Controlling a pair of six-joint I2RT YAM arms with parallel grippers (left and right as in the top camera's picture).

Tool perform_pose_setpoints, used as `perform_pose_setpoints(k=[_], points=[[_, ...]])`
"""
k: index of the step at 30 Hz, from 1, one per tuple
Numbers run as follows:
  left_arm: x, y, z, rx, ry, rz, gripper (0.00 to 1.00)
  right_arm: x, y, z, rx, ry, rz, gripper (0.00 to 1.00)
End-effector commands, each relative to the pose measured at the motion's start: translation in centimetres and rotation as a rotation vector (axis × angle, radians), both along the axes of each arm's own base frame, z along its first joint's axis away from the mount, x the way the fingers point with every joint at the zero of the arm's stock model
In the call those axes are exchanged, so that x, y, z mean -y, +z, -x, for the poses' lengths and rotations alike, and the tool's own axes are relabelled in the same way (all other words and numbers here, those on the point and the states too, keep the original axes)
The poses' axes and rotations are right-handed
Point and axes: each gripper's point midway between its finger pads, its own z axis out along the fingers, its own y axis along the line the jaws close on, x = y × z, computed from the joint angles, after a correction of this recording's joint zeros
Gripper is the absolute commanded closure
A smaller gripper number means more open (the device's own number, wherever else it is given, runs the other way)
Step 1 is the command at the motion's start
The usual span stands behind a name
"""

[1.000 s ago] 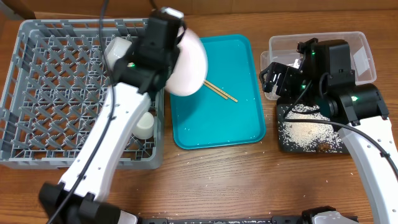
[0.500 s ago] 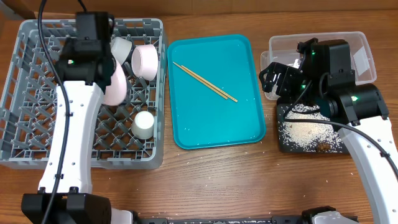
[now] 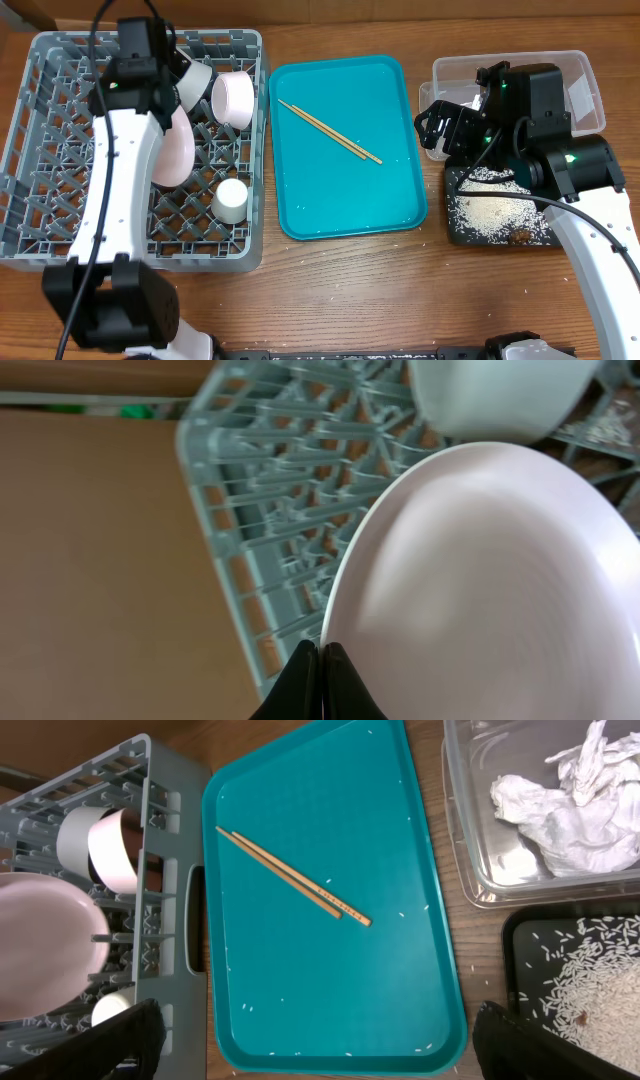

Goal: Sort waste into correct bins and load items into the dishwasher
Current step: 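Carry the white plate with left gripper and stand it in the rack, then move left gripper back over the teal tray toward the chopsticks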

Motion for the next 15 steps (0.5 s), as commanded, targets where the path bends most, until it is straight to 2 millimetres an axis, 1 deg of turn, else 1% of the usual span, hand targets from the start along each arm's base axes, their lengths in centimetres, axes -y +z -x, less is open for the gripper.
perform_pose_setpoints(k=[1,2,4,5,6,7,9,11,12,13,15], points=[[0.3,-2.4,-0.4,-0.045,0.001,0.042,0.96,-0.1,0.4,-0.2,0.011,0.000,-0.010,0.00],[0.3,-2.9,-0.4,-0.047,0.020,0.054,0.94,-0.1,0.4,-0.2,0.011,0.000,-0.010,0.00],[0.9,-3.4,-0.8,-0.007,0.056,0.121,0.66,-0.1,0.4,-0.2,0.011,0.000,-0.010,0.00],[1.3,-3.3,-1.3,0.021,0.058,0.153,0.54,-0.1,0.4,-0.2,0.013,0.000,-0.010,0.00],[1.5,-2.9,-1.8,0.062,0.065,0.178,0.45,-0.1,0.5,-0.3,0.015,-0.002,-0.009,0.00],[1.6,-2.5,-2.2,0.097,0.075,0.193,0.31,-0.1,0.5,-0.3,0.016,-0.002,-0.009,0.00],[1.7,-1.3,-3.0,0.171,0.099,0.216,0.20,-0.1,0.5,-0.4,0.019,-0.002,-0.009,0.00],[2.1,0.5,-3.6,0.245,0.115,0.242,0.16,-0.1,0.5,-0.4,0.019,-0.002,-0.009,0.00],[2.5,1.7,-3.8,0.293,0.130,0.269,0.12,-0.1,0.6,-0.4,0.021,-0.001,-0.009,0.00],[3.0,2.8,-4.1,0.333,0.138,0.304,0.09,-0.1,0.6,-0.4,0.024,-0.002,-0.010,0.00],[5.0,4.9,-4.5,0.395,0.125,0.412,0.00,-0.1,0.8,-0.6,0.035,-0.001,-0.012,0.00]])
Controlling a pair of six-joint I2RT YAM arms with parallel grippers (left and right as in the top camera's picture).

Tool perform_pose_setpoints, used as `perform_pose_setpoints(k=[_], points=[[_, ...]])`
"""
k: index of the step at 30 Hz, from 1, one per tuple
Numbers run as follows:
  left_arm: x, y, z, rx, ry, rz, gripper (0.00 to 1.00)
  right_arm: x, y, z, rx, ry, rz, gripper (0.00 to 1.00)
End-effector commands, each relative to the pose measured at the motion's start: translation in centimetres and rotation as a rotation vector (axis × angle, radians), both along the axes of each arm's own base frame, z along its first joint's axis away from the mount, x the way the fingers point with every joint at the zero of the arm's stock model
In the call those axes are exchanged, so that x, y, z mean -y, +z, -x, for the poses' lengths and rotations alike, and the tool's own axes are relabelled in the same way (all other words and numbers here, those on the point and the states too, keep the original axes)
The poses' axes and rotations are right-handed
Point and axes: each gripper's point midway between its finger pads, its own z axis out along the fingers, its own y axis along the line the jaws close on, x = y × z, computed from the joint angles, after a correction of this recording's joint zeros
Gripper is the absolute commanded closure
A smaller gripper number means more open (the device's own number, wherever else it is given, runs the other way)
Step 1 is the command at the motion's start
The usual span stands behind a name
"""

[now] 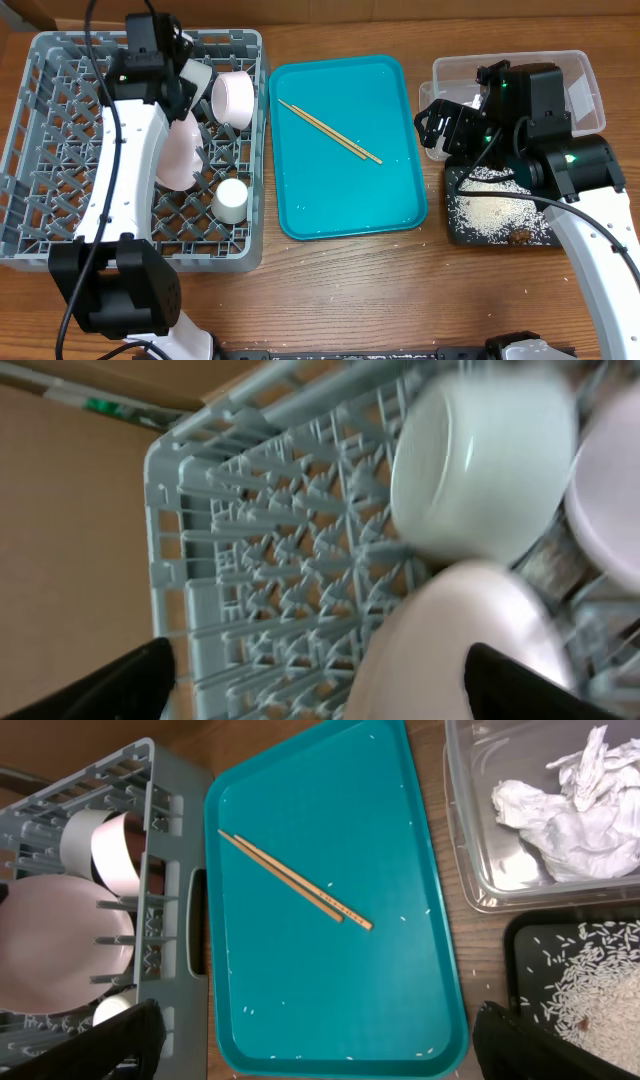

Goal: Sort waste into correct bins and load items into the dishwasher
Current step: 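Move left gripper back over the teal tray toward the chopsticks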

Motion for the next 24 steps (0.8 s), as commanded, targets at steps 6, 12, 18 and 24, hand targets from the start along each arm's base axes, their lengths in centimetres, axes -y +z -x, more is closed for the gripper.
perform_pose_setpoints(k=[6,12,18,24], points=[[14.4,9.5,-1.1,0.257,-0.255,0.645,0.00,-0.2,0.9,-0.8,0.043,0.001,-0.011,0.00],[20.4,5.6,-0.7,0.167,-0.004,0.896,0.00,0.9,0.7,-1.1,0.049,-0.042,0.036,0.00],[28.6,-0.9,-2.4,0.098,-0.057,0.832,0.00,0.9,0.6,-1.0,0.044,-0.042,0.037,0.00],[34.0,-10.0,-3.0,-0.038,-0.016,0.878,0.00,1.0,0.1,-0.5,0.016,-0.041,0.043,0.00]])
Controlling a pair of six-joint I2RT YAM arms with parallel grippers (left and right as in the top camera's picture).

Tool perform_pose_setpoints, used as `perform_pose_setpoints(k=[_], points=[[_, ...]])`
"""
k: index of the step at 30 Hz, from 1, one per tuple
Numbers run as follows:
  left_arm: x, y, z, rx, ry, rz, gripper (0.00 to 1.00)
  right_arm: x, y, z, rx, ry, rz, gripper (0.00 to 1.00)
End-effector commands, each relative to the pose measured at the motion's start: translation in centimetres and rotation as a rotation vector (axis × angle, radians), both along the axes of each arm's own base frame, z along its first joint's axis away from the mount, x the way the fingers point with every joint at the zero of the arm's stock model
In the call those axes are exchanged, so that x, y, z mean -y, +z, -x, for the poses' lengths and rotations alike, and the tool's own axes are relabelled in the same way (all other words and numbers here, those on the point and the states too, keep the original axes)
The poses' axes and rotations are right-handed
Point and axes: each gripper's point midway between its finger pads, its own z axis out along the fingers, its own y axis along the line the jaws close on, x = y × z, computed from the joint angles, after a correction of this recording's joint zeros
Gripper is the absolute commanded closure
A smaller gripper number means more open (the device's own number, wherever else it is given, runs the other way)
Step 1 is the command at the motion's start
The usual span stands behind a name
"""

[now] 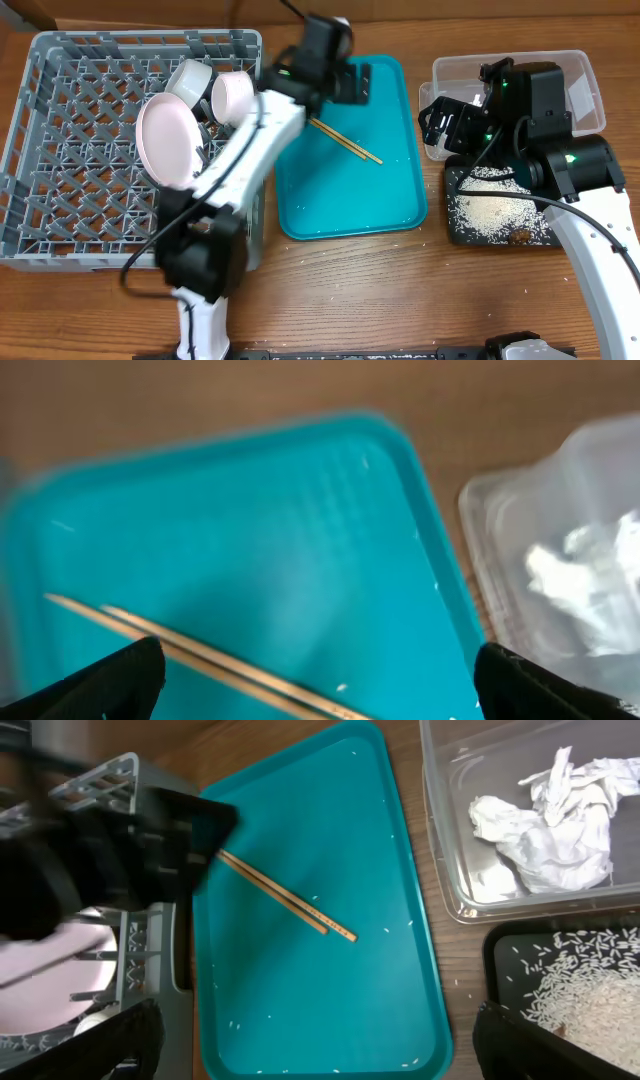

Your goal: Sort waste into correct bins and load items into the dishwasher

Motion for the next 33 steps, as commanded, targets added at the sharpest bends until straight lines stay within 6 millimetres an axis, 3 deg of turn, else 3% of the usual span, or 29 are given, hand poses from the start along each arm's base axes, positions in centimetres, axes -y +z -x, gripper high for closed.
perform_pose_setpoints(k=[1,5,9,17,23,24,26,29,33], points=[[1.4,-5.2,0.1,-0.119,0.043,0.045,0.00,0.2,0.2,-0.1,0.001,-0.008,0.008,0.00],[1.8,-8.7,0.7,-0.200,0.048,0.044,0.00,0.2,0.1,0.1,-0.004,-0.008,0.009,0.00],[1.3,-10.0,1.4,-0.263,0.099,0.045,0.00,0.2,0.1,0.1,-0.004,-0.008,0.009,0.00],[2.3,-10.1,2.3,-0.362,0.225,0.178,0.00,0.2,0.1,0.1,-0.004,-0.008,0.009,0.00],[3.0,-10.1,3.2,-0.403,0.175,0.198,0.00,0.2,0.1,0.1,-0.004,-0.009,0.009,0.00],[3.0,-10.1,3.1,-0.397,0.179,0.195,0.09,0.2,0.1,0.1,-0.004,-0.008,0.009,0.00],[2.2,-10.2,2.5,-0.379,0.269,0.187,0.18,0.2,0.1,0.0,-0.004,-0.008,0.009,0.00],[0.1,-10.3,1.3,-0.329,0.500,0.175,0.16,0.2,0.1,0.1,-0.004,-0.008,0.009,0.00],[-0.4,-10.3,1.1,-0.315,0.548,0.171,0.14,0.2,0.1,0.1,-0.004,-0.008,0.009,0.00]])
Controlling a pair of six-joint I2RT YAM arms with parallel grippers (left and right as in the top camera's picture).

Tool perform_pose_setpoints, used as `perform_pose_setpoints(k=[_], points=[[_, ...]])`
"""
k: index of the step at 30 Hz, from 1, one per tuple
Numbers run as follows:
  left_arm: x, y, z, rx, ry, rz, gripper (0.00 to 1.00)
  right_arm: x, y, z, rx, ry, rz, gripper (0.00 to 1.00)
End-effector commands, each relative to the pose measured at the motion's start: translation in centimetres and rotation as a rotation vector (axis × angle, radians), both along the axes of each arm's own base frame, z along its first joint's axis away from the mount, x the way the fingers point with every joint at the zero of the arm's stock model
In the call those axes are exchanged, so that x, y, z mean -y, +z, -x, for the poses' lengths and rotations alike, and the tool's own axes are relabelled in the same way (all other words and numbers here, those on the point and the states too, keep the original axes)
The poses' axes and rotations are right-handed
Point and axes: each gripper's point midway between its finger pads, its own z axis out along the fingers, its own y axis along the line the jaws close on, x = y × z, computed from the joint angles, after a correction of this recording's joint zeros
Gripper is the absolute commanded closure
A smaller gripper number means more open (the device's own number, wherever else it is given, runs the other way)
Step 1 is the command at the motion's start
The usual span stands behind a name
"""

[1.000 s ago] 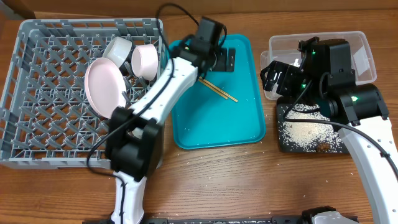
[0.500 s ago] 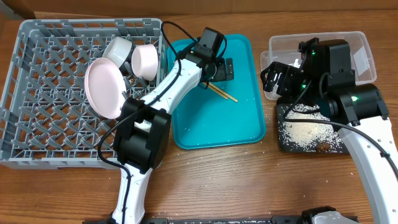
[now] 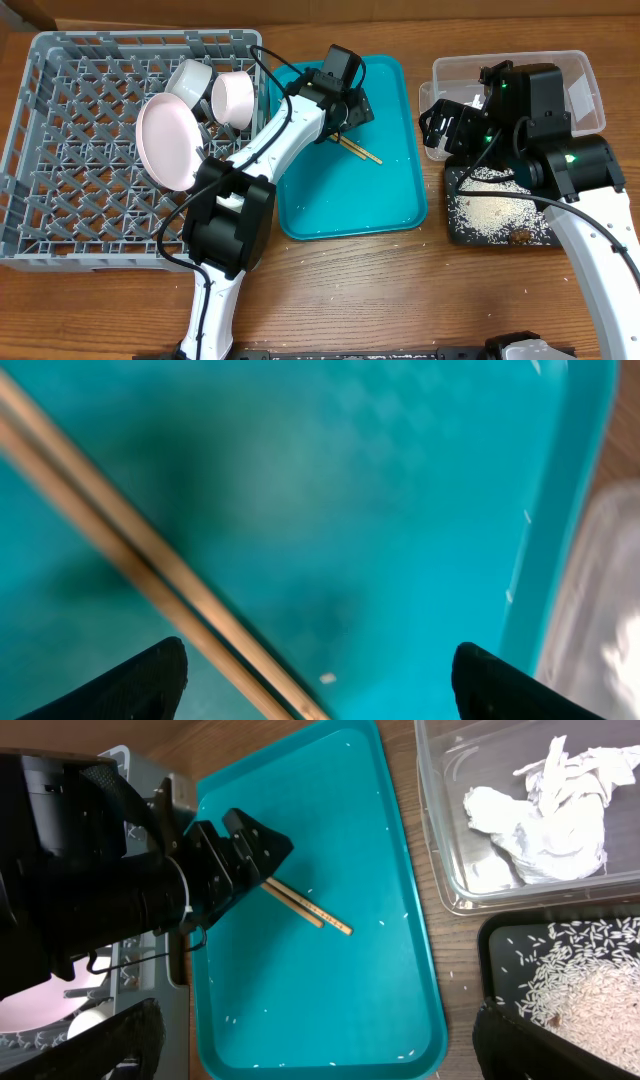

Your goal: Sort waste into correct bins and load items into the dishwasher

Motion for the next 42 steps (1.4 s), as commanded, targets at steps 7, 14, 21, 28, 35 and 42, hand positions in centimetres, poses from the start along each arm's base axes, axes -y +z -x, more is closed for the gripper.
perform_pose_setpoints(k=[7,14,21,28,35,42], points=[[-0.6,-1.2,-0.5,0.006,0.111,-0.035,0.13,0.1,0.4,-0.3,0.013,-0.006,0.002,0.00],[-0.5,-3.4,-0.5,-0.024,0.128,-0.034,0.13,0.1,0.4,-0.3,0.013,-0.006,0.002,0.00],[-0.5,-4.0,-0.3,-0.037,0.126,-0.038,0.13,0.1,0.4,-0.3,0.013,-0.006,0.002,0.00],[-1.2,-4.6,1.0,-0.090,0.106,-0.079,0.19,0.1,0.4,-0.3,0.013,-0.006,0.002,0.00],[-3.7,-5.8,5.2,-0.252,-0.036,-0.217,0.22,0.1,0.4,-0.3,0.013,-0.006,0.002,0.00],[-6.6,-6.1,7.9,-0.384,-0.169,-0.290,0.26,0.1,0.4,-0.3,0.013,-0.006,0.002,0.00]])
